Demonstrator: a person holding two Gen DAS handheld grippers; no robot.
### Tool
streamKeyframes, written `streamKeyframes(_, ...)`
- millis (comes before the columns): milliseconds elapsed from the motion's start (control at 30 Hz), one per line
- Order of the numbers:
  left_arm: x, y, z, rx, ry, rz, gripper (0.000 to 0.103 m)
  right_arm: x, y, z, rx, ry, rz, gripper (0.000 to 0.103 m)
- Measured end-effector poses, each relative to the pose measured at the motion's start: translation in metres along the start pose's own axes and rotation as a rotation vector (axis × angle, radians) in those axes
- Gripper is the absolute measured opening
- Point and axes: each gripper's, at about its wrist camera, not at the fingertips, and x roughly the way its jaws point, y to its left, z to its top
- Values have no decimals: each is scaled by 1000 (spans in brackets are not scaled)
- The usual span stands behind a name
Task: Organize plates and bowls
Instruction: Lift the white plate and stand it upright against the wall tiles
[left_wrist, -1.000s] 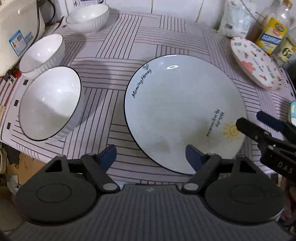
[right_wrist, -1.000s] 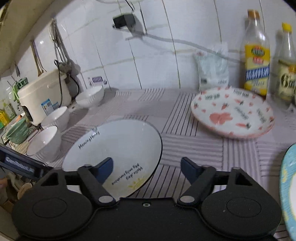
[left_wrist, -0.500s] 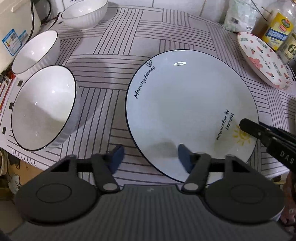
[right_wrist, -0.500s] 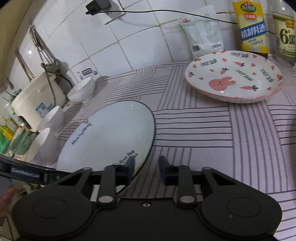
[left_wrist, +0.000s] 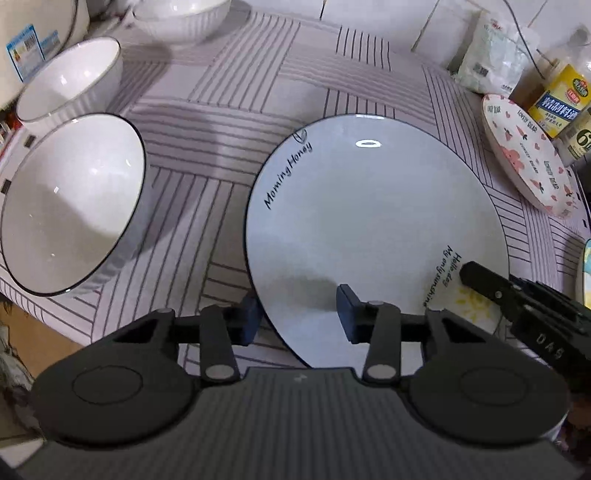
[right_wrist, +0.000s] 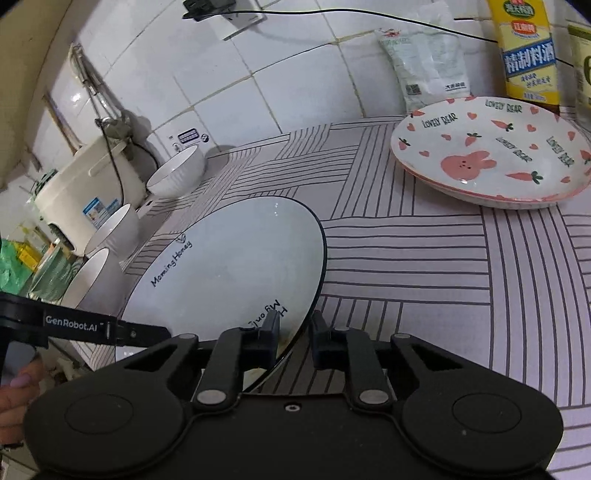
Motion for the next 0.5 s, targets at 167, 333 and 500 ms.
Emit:
streamKeyframes(167, -2, -4, 6, 29, 19, -2, 42, -1, 3, 3, -43, 2, 5, 23)
streamKeyframes(333, -8, -12, 19, 70, -18, -7, 42, -3, -3, 4, -42, -20, 18, 23)
streamKeyframes(500, -7, -10, 48, 25, 1, -19, 42, -2, -7, 18, -49, -48, 27, 24)
